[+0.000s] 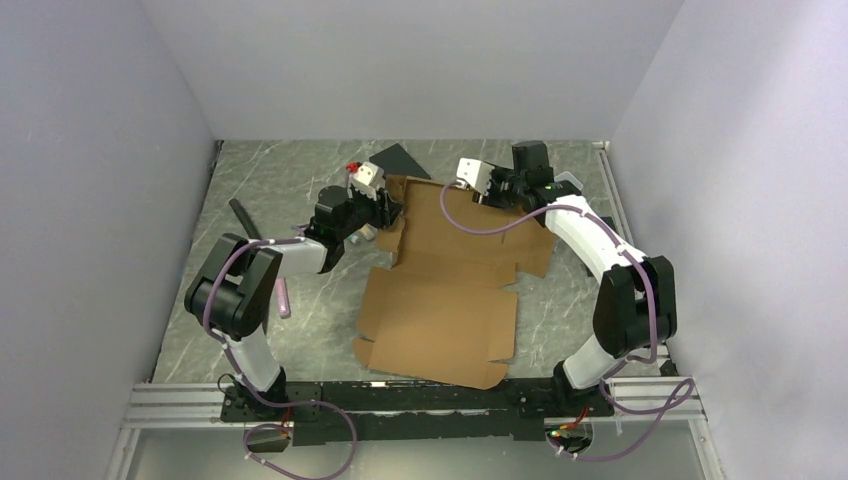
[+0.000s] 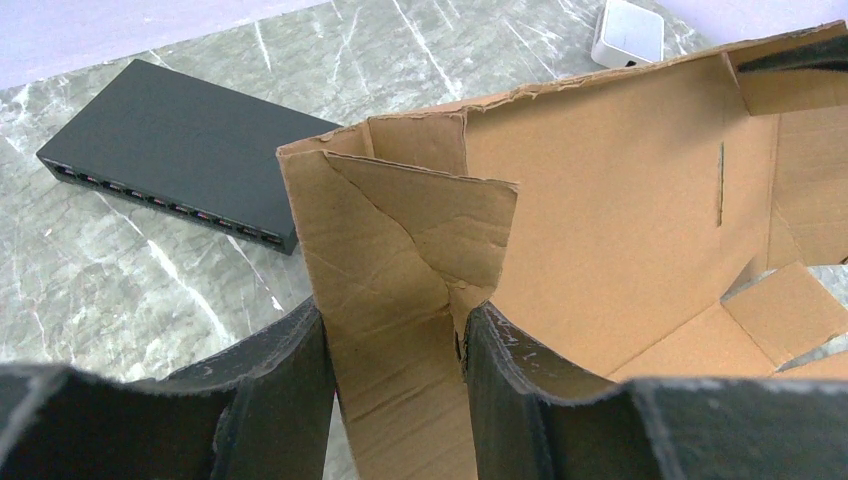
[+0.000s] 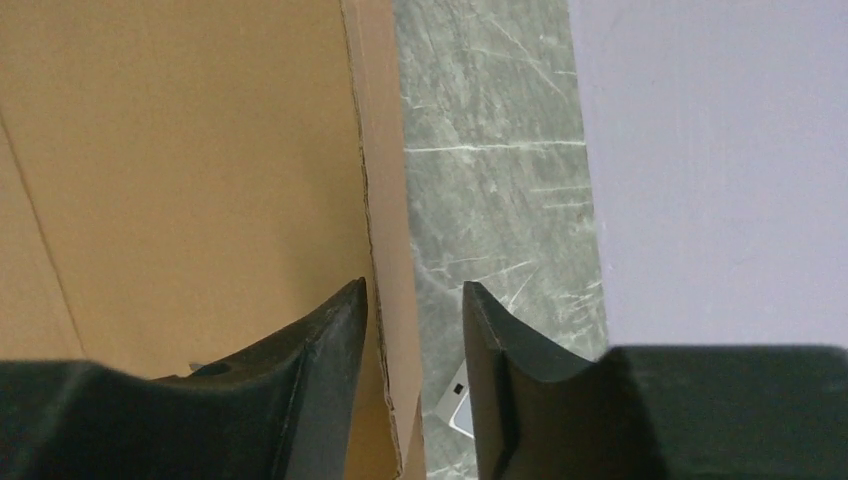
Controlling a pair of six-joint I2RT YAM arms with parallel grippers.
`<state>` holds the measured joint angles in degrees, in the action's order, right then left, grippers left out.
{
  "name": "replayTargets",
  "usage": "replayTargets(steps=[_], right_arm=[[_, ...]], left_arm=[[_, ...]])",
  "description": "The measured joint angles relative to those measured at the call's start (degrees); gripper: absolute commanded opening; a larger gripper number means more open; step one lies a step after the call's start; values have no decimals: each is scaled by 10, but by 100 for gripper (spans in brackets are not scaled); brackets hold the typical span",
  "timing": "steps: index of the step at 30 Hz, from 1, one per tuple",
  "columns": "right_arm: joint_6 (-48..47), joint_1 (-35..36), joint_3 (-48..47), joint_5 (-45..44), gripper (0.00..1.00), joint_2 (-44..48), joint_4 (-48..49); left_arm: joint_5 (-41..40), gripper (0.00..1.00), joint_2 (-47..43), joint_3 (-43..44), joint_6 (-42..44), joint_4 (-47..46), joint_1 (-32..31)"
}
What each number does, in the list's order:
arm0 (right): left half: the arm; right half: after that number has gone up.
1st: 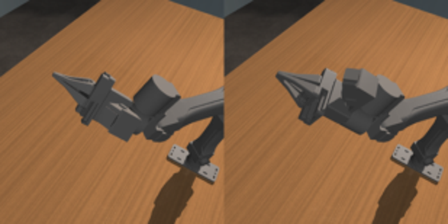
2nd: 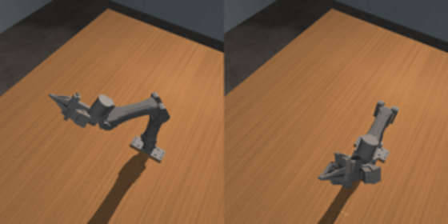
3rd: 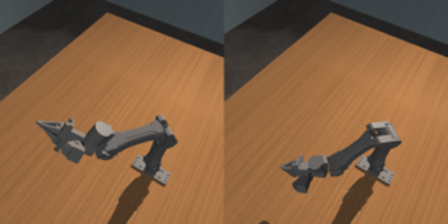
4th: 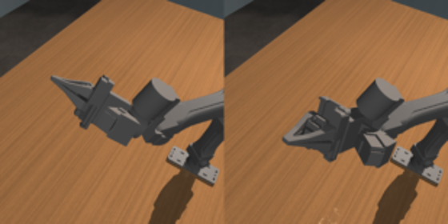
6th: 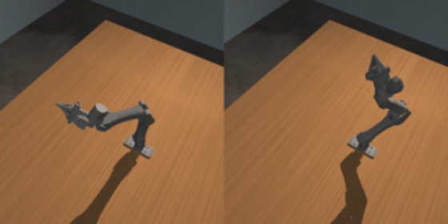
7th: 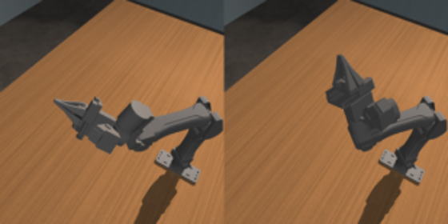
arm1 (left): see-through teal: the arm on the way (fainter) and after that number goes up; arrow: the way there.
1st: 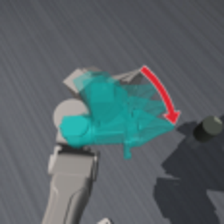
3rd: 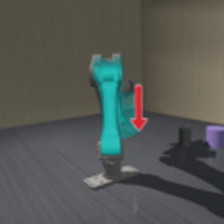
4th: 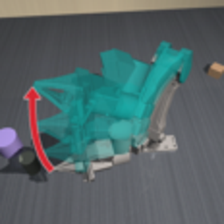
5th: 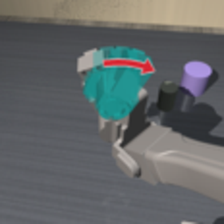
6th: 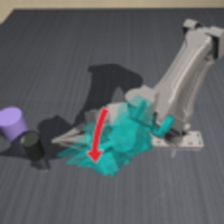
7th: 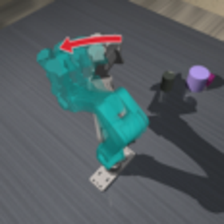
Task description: Fold the paper box
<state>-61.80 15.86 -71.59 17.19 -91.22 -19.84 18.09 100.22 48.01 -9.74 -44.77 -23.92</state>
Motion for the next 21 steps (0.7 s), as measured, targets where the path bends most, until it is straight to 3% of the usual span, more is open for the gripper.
replayTargets(steps=[3, 11, 17, 21], right_arm=[[-6, 0, 0, -1, 0, -1, 0], [-19, 2, 48, -2, 0, 28, 39], [-30, 5, 66, -39, 0, 83, 67], [-51, 22, 100, -86, 0, 114, 116]], left_arm=[[0, 24, 0, 0, 0, 0, 0], [13, 69, -16, -18, -21, -16, 7], [48, 81, -67, -62, -61, -50, 39], [74, 84, -94, -89, -87, -83, 74]])
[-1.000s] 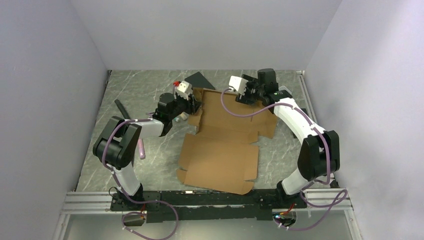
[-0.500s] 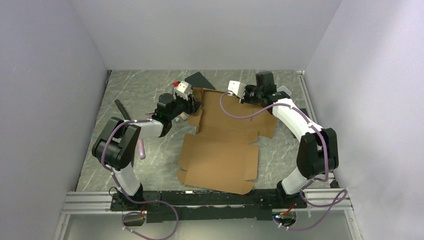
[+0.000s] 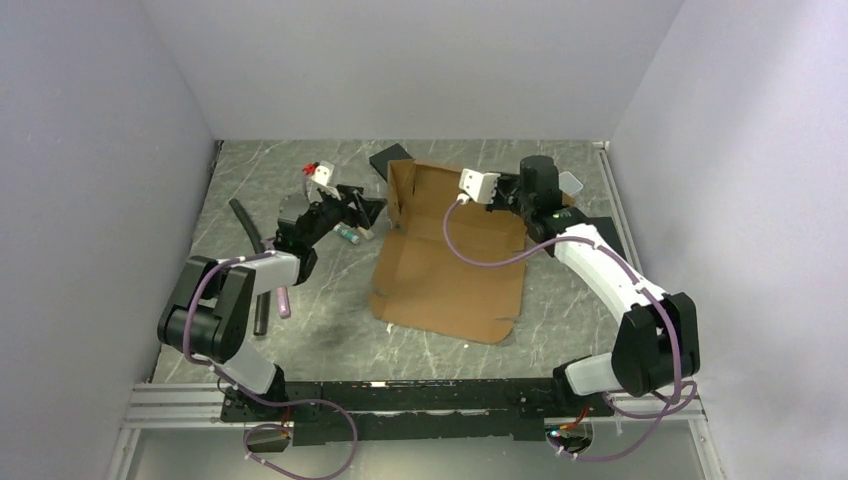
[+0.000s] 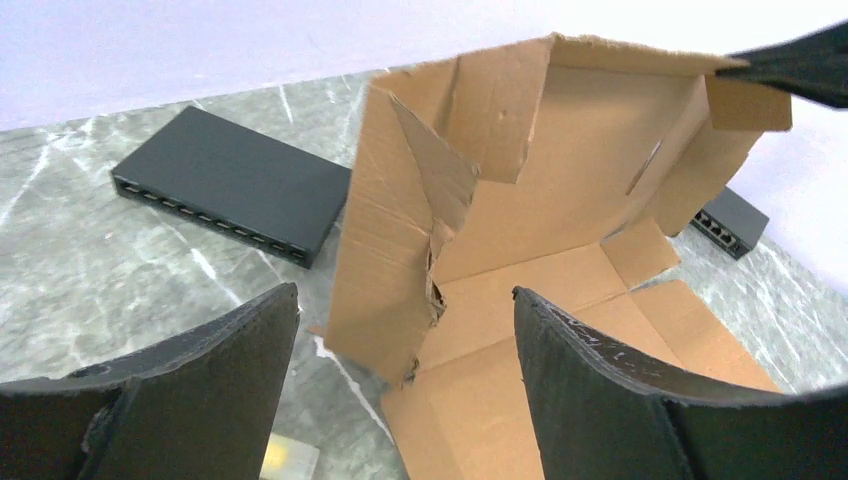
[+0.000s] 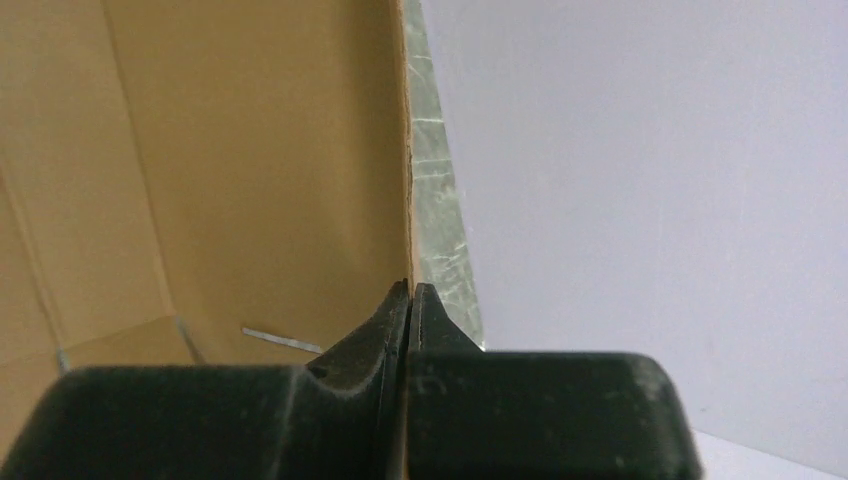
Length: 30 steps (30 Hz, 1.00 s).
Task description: Fold the paper box
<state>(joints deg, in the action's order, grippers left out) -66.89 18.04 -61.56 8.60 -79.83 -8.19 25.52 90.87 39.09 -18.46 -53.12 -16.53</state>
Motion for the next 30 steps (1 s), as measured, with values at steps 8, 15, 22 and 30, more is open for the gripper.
replayTargets(steps=[8, 15, 22, 30], right_arm=[[-46, 47, 101, -92, 0, 8, 141], [-60, 66, 147, -137, 0, 7, 229], [-52, 74, 147, -150, 0, 7, 238], [-40, 77, 147, -152, 0, 7, 237]], left_arm=[[22, 82, 2, -26, -45, -48, 48], [20, 84, 36, -26, -73, -89, 34], [-118, 71, 35, -4, -21, -8, -79], [-223, 52, 58, 68, 7, 57, -104]])
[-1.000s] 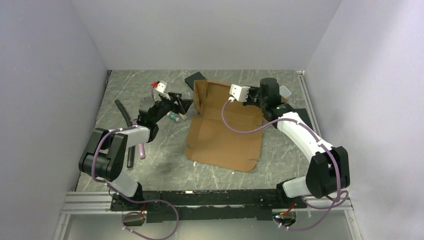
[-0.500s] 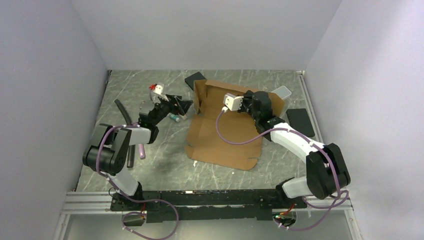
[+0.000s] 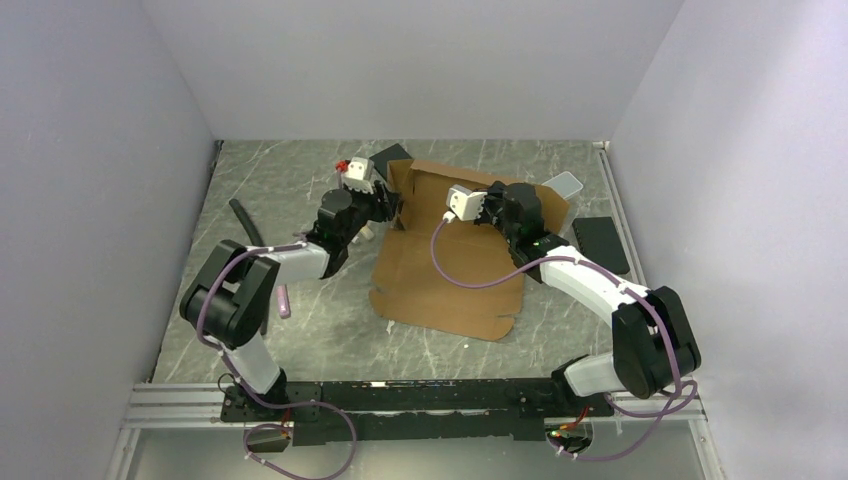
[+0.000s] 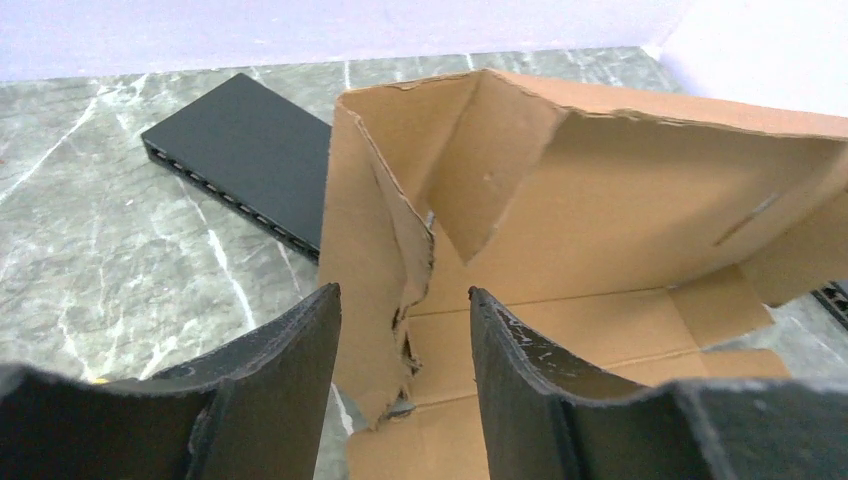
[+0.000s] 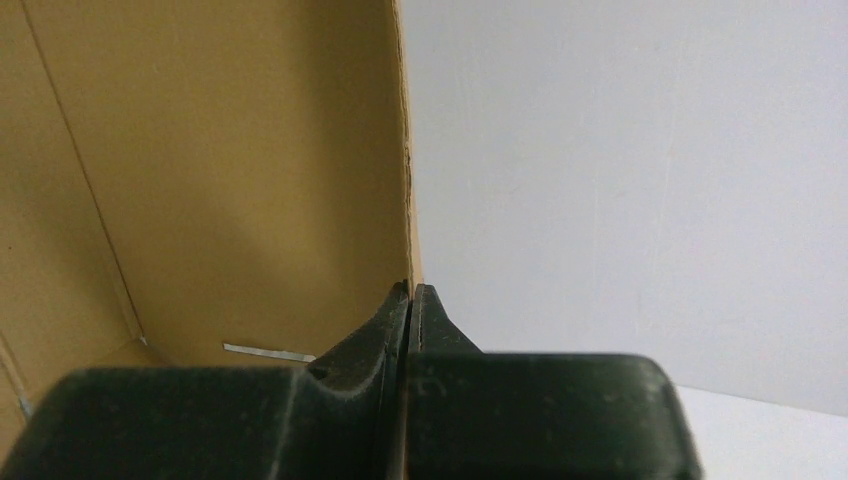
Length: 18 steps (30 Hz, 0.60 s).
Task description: Fold the paper box
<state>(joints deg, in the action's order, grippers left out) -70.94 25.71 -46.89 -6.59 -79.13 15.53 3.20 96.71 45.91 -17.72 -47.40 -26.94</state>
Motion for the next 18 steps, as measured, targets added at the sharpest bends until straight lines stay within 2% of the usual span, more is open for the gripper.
replayTargets(steps=[3, 5, 6, 8, 9, 13, 18], right_arm=[[1, 0, 0, 0, 0, 0, 0], [2, 1, 0, 0, 0, 0, 0], [3, 2, 0, 0, 0, 0, 0], [5, 3, 0, -1, 0, 0, 0], [6, 3, 0, -1, 0, 0, 0], [9, 7, 0, -5, 0, 0, 0], [10, 15, 2, -23, 0, 0, 6]], left_arm=[[-24, 48, 15, 18, 4, 23, 0], [-32, 39, 21, 25, 6, 37, -1], [-36, 32, 24, 30, 7, 47, -1], [-40, 4, 28, 37, 8, 60, -1], [-41, 0, 30, 40, 12, 66, -2], [-42, 0, 30, 66, 23, 108, -3], [-46, 0, 20, 127, 23, 226, -3]])
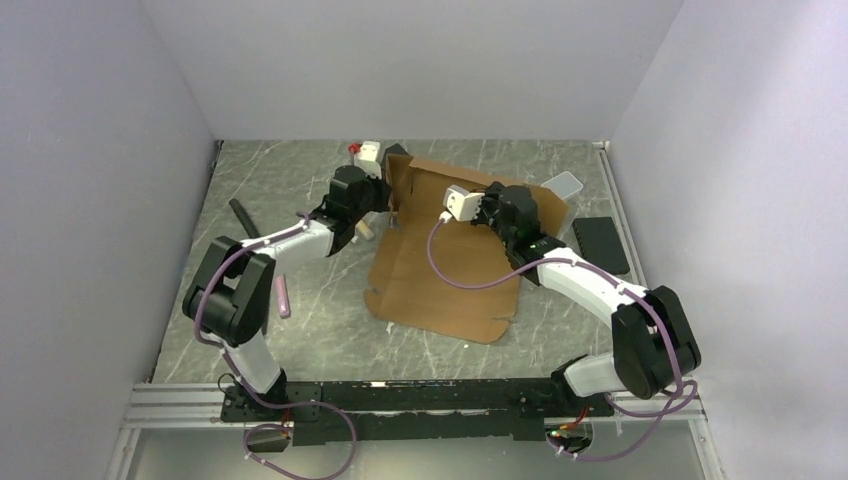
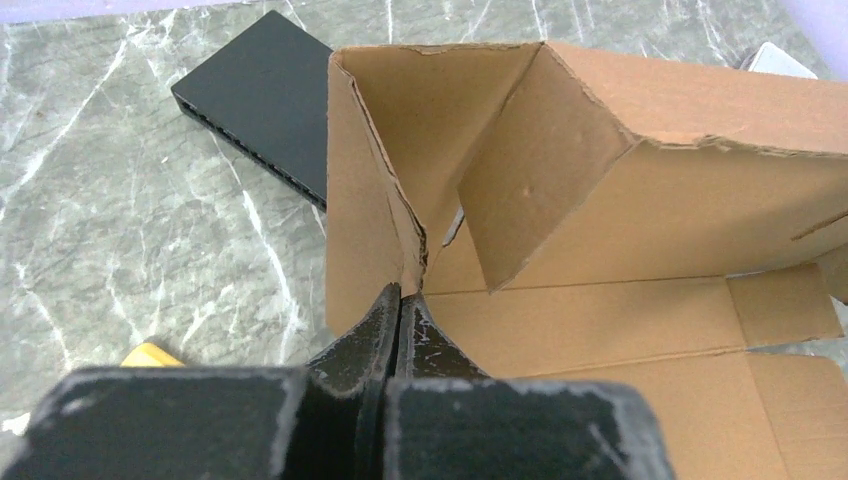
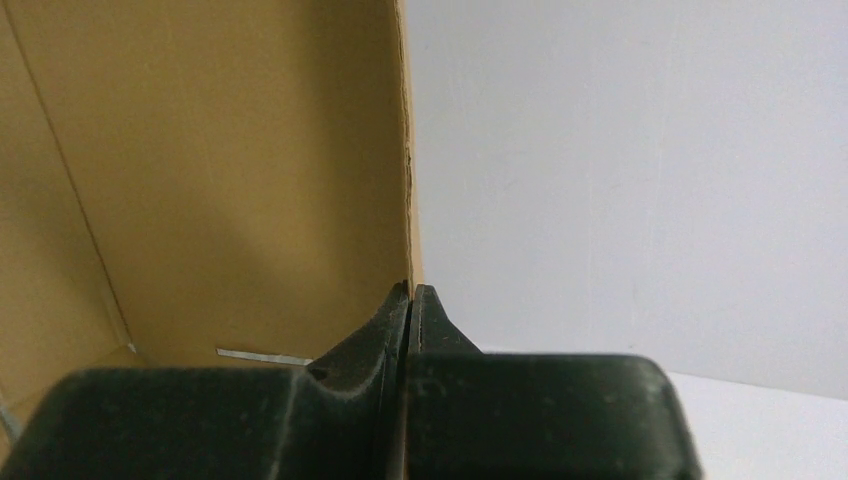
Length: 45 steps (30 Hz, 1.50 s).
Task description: Fold the paper box
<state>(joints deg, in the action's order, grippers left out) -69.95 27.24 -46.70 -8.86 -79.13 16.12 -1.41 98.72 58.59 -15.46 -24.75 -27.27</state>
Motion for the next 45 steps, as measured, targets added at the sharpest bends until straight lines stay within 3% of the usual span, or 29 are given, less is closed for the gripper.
replayTargets(steps=[9, 17, 36, 45], right_arm=[[7, 42, 23, -66, 0, -27, 73], [18, 56, 24, -103, 0, -46, 105], [40, 68, 40, -102, 0, -39, 111], [27, 84, 92, -84, 0, 17, 115]], left_arm=[[-15, 0, -22, 95, -3, 195, -3], [10, 0, -30, 137, -31, 298, -3], [121, 0, -96, 13, -85, 240, 21], [147, 0, -122, -33, -135, 222, 22]])
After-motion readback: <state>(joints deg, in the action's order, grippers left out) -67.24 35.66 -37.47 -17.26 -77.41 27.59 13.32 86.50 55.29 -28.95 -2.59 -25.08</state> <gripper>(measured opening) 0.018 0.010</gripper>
